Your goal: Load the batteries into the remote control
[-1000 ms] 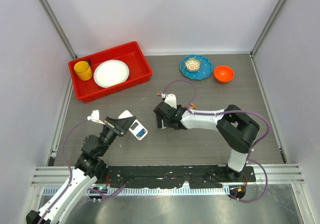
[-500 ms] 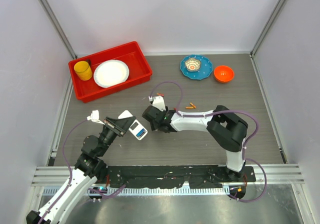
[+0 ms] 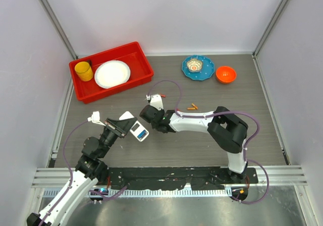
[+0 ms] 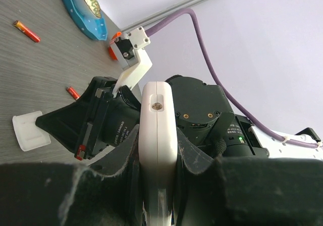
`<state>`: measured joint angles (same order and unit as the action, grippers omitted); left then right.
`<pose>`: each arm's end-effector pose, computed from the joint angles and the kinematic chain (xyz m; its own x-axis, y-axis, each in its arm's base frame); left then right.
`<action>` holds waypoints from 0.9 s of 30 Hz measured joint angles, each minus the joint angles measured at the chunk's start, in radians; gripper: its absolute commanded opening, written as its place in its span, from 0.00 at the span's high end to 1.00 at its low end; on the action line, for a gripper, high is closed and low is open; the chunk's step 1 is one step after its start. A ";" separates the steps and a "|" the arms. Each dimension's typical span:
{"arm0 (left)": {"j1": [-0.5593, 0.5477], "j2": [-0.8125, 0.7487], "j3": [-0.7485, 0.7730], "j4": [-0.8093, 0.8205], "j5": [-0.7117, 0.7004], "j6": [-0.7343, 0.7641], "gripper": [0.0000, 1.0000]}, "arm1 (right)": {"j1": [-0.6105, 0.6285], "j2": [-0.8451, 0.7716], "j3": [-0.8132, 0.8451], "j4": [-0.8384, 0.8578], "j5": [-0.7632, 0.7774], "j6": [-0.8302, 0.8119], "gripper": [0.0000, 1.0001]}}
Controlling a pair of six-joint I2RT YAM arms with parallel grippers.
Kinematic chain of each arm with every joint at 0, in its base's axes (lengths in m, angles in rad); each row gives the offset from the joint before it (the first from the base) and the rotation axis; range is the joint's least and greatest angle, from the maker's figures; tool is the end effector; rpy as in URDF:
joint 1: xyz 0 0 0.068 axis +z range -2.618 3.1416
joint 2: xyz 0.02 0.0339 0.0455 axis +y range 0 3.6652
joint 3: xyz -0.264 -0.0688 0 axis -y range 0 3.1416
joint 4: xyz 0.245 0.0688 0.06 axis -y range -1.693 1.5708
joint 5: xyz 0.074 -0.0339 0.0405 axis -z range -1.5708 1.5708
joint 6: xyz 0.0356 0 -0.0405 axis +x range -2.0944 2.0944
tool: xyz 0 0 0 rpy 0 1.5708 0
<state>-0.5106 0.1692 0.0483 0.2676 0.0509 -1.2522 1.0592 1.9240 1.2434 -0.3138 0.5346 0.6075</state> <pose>0.1026 -0.0595 0.2040 -0.4653 -0.8265 -0.3169 0.2877 0.1974 -0.9371 0.2099 0.3369 0.1659 -0.6877 -0.2216 -0.6913 -0.2701 0.9620 -0.0396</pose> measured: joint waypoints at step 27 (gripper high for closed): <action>0.000 -0.044 0.000 -0.026 -0.003 0.000 1.00 | -0.035 0.067 0.074 -0.538 0.349 -0.143 0.99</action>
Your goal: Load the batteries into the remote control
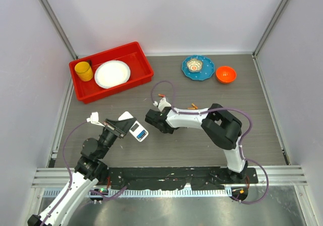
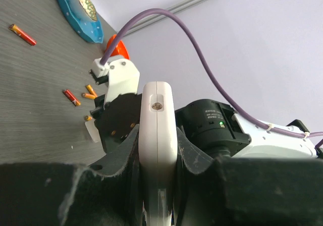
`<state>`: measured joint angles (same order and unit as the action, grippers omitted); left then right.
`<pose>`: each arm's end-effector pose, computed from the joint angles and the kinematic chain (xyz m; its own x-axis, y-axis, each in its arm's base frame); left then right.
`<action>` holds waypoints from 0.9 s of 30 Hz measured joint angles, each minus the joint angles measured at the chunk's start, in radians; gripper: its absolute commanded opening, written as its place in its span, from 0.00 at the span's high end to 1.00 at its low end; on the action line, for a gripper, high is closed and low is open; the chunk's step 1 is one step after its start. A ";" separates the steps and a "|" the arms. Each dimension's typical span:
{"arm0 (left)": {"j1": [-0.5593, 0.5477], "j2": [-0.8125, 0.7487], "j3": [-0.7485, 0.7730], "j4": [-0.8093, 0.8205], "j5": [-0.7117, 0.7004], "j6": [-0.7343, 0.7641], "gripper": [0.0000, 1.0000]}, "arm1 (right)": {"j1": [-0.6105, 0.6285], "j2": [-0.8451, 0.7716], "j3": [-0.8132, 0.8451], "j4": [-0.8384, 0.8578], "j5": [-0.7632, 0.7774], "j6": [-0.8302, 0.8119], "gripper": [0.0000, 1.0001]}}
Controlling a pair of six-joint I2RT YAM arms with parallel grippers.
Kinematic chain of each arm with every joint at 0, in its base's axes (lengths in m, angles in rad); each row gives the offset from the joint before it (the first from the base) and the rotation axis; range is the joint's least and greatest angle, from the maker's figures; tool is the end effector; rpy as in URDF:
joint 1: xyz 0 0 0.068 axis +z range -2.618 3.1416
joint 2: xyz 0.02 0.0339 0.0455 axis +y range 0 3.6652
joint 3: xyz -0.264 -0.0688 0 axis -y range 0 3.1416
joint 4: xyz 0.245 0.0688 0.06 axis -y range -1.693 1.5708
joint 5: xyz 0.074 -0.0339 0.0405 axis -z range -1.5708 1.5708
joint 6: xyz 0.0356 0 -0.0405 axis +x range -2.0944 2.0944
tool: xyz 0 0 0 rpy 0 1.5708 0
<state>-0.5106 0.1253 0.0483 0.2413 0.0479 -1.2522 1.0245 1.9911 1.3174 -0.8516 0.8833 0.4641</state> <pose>0.0995 -0.0577 0.2054 -0.4580 -0.8307 -0.3165 0.3013 0.1898 -0.9344 0.2111 0.2942 0.1521 -0.6986 -0.6023 -0.3862 -0.2362 0.7038 -0.6700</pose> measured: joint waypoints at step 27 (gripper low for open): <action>0.000 -0.048 0.000 -0.030 0.007 0.000 1.00 | -0.099 -0.372 -0.211 0.193 -0.305 0.065 0.81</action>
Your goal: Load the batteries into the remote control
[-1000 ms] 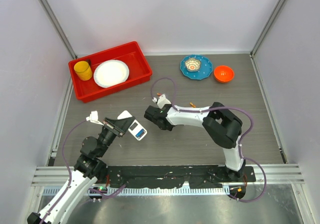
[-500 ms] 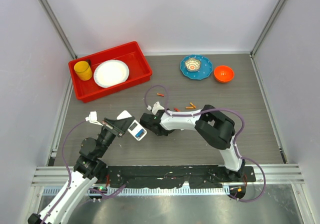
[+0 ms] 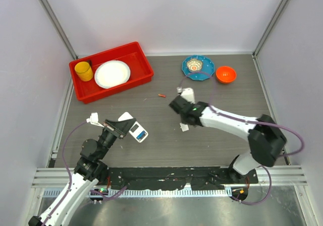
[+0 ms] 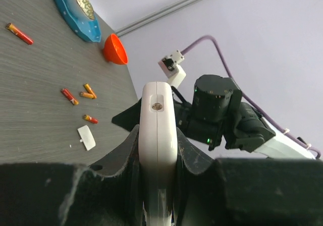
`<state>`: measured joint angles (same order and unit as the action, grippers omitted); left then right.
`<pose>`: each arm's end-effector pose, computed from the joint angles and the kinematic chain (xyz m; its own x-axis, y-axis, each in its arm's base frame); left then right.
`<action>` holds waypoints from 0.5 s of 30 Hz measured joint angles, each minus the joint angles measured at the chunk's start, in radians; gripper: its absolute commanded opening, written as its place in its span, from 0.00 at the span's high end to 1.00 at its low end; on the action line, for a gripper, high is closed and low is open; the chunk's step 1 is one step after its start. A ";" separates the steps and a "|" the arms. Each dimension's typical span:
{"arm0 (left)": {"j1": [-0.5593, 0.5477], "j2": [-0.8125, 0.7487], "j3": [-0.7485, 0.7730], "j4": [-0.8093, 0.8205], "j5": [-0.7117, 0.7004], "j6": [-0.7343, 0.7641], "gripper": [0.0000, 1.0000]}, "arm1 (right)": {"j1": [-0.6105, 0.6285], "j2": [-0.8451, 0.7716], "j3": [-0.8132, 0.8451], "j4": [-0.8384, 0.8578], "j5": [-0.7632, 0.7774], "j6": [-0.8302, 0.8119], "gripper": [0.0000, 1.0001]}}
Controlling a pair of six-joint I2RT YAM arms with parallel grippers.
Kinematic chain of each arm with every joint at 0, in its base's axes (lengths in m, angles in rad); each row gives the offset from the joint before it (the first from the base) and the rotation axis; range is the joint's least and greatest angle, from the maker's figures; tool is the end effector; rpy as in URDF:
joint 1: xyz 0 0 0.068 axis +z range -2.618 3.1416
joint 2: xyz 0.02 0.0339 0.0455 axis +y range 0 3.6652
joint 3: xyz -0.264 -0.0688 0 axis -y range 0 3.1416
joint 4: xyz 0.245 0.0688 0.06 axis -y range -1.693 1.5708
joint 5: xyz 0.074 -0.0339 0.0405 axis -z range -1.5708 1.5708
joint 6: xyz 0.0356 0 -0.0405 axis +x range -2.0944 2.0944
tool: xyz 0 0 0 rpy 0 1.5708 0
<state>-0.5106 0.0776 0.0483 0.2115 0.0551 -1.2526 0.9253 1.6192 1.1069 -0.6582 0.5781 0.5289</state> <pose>0.0960 -0.0560 0.2066 -0.4589 -0.8300 -0.3172 0.3176 0.1802 -0.9310 0.2058 0.2409 0.2138 -0.7513 -0.2951 -0.5904 -0.1874 0.9530 -0.2378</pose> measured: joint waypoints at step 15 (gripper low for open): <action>0.000 0.157 0.000 -0.022 0.021 0.015 1.00 | -0.170 -0.090 -0.317 0.271 -0.250 0.080 0.99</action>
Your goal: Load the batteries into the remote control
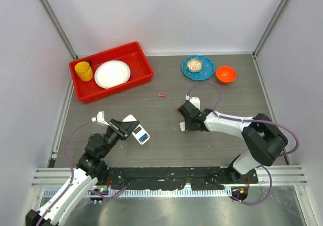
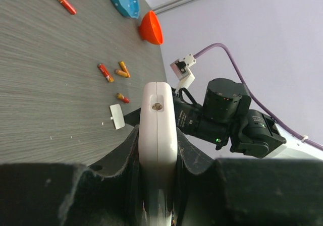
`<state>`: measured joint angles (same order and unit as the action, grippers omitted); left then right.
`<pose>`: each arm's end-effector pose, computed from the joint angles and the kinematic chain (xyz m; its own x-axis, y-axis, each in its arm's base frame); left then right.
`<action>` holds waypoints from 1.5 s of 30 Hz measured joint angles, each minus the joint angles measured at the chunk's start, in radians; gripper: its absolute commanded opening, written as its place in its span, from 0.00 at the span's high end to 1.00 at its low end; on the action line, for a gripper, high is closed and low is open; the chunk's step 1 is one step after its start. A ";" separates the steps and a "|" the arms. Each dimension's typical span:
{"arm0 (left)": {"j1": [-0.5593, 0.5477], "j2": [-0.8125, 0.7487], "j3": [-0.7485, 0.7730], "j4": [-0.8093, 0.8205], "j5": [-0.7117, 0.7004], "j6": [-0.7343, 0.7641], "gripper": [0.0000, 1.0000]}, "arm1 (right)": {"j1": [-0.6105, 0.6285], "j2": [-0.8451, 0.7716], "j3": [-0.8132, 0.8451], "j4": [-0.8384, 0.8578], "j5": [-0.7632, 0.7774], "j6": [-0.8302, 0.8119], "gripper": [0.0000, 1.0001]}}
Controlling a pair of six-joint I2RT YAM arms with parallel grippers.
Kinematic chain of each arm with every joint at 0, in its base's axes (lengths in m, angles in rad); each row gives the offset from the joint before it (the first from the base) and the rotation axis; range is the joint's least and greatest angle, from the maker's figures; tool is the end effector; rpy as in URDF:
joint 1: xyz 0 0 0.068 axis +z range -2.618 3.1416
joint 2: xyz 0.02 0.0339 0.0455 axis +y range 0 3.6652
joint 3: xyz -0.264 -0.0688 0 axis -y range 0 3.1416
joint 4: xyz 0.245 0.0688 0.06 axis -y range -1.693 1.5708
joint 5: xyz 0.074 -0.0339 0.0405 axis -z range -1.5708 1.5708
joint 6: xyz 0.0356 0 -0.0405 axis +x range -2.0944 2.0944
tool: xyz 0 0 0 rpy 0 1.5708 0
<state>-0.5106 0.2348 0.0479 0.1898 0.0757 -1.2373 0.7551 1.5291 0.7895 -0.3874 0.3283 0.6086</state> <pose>0.1074 -0.0633 0.1887 -0.5220 -0.7876 -0.3276 0.1835 0.2713 -0.9448 0.2093 0.1813 0.1592 -0.8528 -0.0595 -0.5188 -0.0736 0.9973 0.0066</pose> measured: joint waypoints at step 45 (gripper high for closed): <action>0.000 0.017 0.000 0.014 -0.004 0.019 1.00 | 0.057 0.106 0.185 0.135 -0.292 -0.405 0.14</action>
<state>-0.5106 0.2516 0.0475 0.2035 0.0715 -1.2179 0.8120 1.6352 0.9749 -0.2520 0.0364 0.2039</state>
